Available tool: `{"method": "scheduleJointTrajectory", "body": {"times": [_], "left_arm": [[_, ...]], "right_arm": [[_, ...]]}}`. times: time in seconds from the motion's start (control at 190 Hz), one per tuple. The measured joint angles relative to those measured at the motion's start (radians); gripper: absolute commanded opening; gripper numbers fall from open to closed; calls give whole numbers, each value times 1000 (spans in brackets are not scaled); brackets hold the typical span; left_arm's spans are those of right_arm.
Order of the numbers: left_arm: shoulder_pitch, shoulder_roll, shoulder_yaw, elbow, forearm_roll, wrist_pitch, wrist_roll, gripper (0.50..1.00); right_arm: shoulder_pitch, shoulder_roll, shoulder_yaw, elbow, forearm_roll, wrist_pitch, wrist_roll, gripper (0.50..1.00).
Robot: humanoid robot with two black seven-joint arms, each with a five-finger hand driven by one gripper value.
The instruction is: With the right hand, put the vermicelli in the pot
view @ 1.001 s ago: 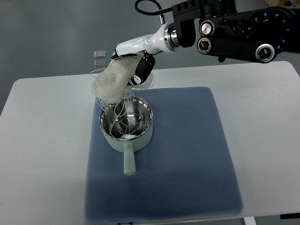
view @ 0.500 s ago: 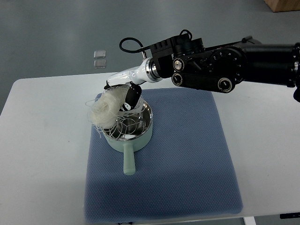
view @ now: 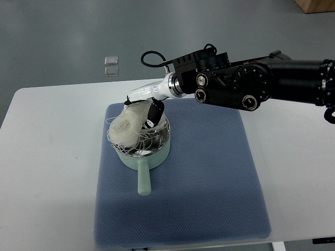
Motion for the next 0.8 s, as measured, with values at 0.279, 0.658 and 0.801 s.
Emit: {"method": "scheduleJointTrajectory", "body": {"times": [0.279,0.658,0.801], "left_arm": [[0,0,-1,3,0,0,0,1000],[0,0,-2,3,0,0,0,1000],[0,0,0,2,0,0,0,1000]], "right_arm": [[-6,-15,12,-5,8,11,0,895],[-130,-220,407,-7,105,10,51,893],[-276,-306,618,-4,203,66,52,895]]}}
